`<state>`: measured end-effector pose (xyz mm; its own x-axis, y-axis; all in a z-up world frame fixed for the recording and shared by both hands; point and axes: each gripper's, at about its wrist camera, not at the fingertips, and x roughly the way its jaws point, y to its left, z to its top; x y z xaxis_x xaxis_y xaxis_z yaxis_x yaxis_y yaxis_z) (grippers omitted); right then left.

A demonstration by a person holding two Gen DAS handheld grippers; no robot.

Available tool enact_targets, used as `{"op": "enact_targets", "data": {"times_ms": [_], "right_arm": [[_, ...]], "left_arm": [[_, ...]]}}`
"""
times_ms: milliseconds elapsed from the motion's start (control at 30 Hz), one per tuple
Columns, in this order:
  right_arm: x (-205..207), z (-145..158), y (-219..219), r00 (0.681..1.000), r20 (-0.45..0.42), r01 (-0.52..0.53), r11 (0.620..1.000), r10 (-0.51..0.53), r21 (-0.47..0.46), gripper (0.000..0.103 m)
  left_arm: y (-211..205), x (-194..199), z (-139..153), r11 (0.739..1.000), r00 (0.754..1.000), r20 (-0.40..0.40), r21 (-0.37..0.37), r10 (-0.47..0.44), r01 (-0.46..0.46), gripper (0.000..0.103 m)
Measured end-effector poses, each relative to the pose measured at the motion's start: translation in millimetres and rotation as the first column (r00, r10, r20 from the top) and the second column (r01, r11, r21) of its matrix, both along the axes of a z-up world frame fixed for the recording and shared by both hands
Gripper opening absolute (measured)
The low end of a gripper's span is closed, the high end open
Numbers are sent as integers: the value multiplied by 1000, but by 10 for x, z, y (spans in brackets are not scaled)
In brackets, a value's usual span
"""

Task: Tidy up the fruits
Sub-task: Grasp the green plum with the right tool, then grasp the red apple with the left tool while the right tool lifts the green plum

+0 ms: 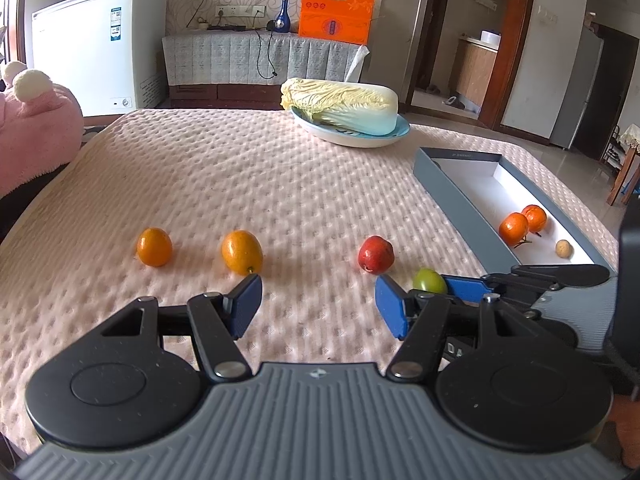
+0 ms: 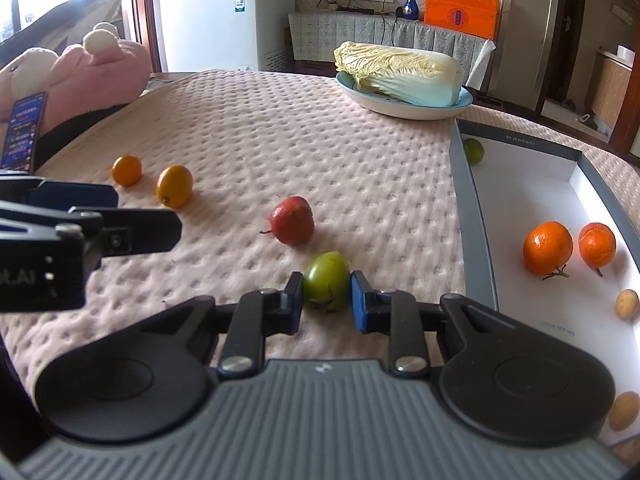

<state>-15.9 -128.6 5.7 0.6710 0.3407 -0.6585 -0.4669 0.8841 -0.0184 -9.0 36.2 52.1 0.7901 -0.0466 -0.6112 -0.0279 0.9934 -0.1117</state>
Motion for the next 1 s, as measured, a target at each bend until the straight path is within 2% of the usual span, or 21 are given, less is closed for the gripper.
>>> {"op": "enact_targets", "data": {"times_ms": [600,1000], "right_arm": [[-189,131,-364,998,-39,-43,999,42,-26,28],[-242,190,-526,997,-49,-60,998,60,-9,28]], "left_arm": [[-291,253,1,998,998,3,33,-62,62,68],[-469,550,-161,996,997,-24,50,-71,72,68]]}}
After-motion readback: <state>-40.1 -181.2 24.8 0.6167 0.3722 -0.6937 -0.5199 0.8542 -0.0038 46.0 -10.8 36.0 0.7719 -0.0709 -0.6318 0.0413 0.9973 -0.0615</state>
